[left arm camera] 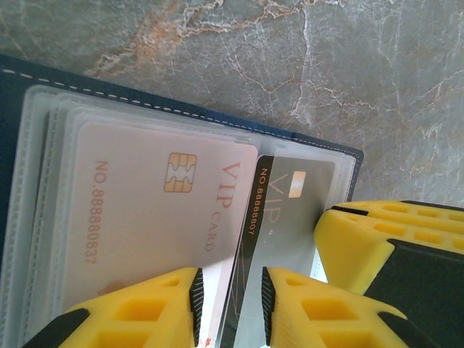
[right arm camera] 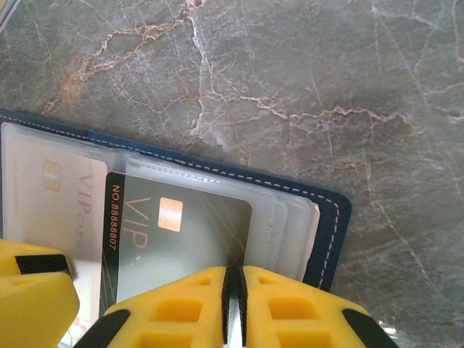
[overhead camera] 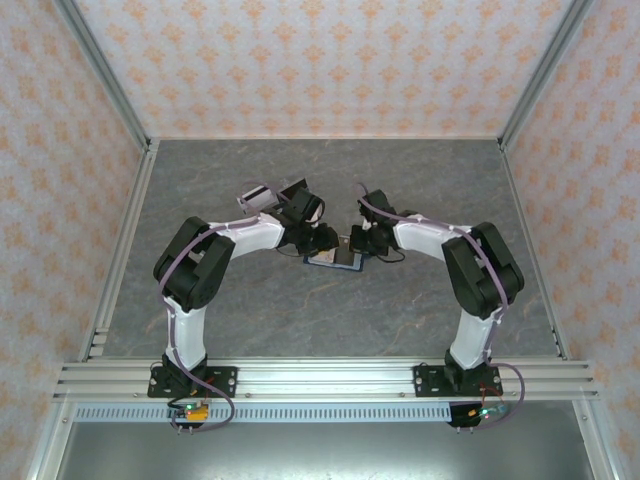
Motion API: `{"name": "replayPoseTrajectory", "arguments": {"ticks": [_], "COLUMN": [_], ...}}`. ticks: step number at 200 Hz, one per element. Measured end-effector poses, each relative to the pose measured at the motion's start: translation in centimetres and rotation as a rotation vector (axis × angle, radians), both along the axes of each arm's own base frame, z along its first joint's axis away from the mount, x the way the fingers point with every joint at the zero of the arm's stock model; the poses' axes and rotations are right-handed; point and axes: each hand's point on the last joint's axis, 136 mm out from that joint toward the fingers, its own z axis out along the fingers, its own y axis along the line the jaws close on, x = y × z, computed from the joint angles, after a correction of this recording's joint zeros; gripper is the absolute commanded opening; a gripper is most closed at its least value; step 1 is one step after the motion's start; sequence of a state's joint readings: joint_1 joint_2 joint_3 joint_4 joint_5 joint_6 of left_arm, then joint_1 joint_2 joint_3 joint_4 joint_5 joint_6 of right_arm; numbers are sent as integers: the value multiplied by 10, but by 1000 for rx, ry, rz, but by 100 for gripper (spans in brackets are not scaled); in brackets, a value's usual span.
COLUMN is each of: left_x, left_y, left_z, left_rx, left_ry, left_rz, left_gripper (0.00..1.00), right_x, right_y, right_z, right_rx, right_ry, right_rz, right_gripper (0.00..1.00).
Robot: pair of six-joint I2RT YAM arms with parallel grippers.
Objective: Take the credit cards out of the card holder
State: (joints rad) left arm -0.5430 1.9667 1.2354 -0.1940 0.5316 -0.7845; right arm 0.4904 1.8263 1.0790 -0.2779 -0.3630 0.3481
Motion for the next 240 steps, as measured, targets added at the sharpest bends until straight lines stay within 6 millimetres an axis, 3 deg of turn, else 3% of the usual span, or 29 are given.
{"name": "replayPoseTrajectory", "arguments": {"ticks": [132,170,240], "left_x": [4,2,-2], "left_y": [13,8,5], "left_z": [-5,-4,-2], "left_rx": [69,41,8], "left_ry": [-15,-16,-12], "left_rz": [39,22,10], "left_gripper": [30,30,22], "right_x": [4,4,5], "right_y": [0,0,1], "right_z": [-1,-2,-3], "right_rx": [-16,-16,-16], "right_ry": [8,10,10], "right_rz": [-14,-14,-14], "right_gripper": [13,13,13]}}
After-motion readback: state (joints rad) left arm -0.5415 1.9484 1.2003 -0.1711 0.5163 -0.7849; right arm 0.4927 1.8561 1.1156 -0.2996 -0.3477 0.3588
